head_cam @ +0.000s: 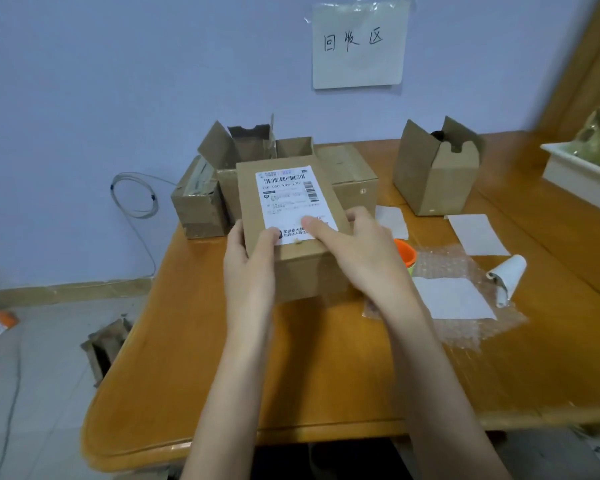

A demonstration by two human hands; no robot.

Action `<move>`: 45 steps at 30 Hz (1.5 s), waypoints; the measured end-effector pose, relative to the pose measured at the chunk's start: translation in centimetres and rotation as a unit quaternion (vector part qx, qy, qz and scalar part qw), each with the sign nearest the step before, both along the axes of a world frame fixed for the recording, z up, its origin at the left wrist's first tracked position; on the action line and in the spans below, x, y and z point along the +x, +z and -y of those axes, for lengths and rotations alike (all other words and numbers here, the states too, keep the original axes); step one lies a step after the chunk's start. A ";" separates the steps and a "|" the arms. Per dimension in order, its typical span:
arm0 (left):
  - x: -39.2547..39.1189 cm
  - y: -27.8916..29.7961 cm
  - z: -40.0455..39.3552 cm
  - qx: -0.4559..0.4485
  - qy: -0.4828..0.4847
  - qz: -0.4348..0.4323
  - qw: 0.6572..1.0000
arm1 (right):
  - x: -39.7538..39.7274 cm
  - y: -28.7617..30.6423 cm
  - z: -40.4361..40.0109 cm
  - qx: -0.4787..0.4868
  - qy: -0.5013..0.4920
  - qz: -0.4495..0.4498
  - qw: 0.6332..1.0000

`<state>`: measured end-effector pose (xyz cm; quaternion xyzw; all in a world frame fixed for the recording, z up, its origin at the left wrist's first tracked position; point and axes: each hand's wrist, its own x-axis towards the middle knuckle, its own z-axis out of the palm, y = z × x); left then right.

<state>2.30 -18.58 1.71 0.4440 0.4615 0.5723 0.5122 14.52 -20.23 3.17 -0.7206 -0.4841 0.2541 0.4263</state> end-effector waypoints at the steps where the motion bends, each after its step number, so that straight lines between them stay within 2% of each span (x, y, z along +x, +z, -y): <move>1: 1.1 0.6 -0.2 0.001 -0.008 0.006 1.000 | 1.0 0.7 -0.1 0.013 -0.018 0.014 1.000; 5: 6.2 2.9 -1.6 0.004 -0.051 0.029 0.998 | 5.0 3.6 -0.5 0.053 -0.119 0.040 0.991; 12: 15.3 4.9 -6.5 0.030 -0.122 0.010 0.992 | 12.5 6.5 -3.2 0.069 -0.230 -0.014 0.971; 19: 20.5 2.4 -12.1 0.032 -0.137 -0.080 0.987 | 15.6 6.4 -7.8 0.085 -0.318 0.000 0.944; 23: 21.8 1.3 -13.9 0.059 -0.112 -0.161 0.979 | 15.9 5.4 -10.0 0.090 -0.341 0.060 0.934; 28: 22.5 0.0 -15.6 0.091 -0.091 -0.327 0.936 | 15.8 3.7 -13.5 0.066 -0.364 0.201 0.907; 33: 22.1 -0.9 -18.1 0.141 -0.068 -0.465 0.872 | 15.8 1.9 -15.7 0.066 -0.357 0.277 0.890; 38: 21.5 -1.1 -19.8 0.172 -0.078 -0.497 0.847 | 15.7 0.3 -16.9 0.083 -0.338 0.306 0.886; 42: 21.5 -0.5 -20.1 0.263 -0.020 -0.560 0.785 | 15.6 -1.1 -17.9 0.060 -0.316 0.313 0.893; 43: 21.4 -0.4 -20.4 0.265 -0.010 -0.558 0.786 | 15.6 -1.5 -18.1 0.047 -0.312 0.312 0.896; 45: 21.1 -0.5 -20.6 0.251 0.005 -0.531 0.809 | 15.5 -2.5 -18.3 0.024 -0.301 0.314 0.900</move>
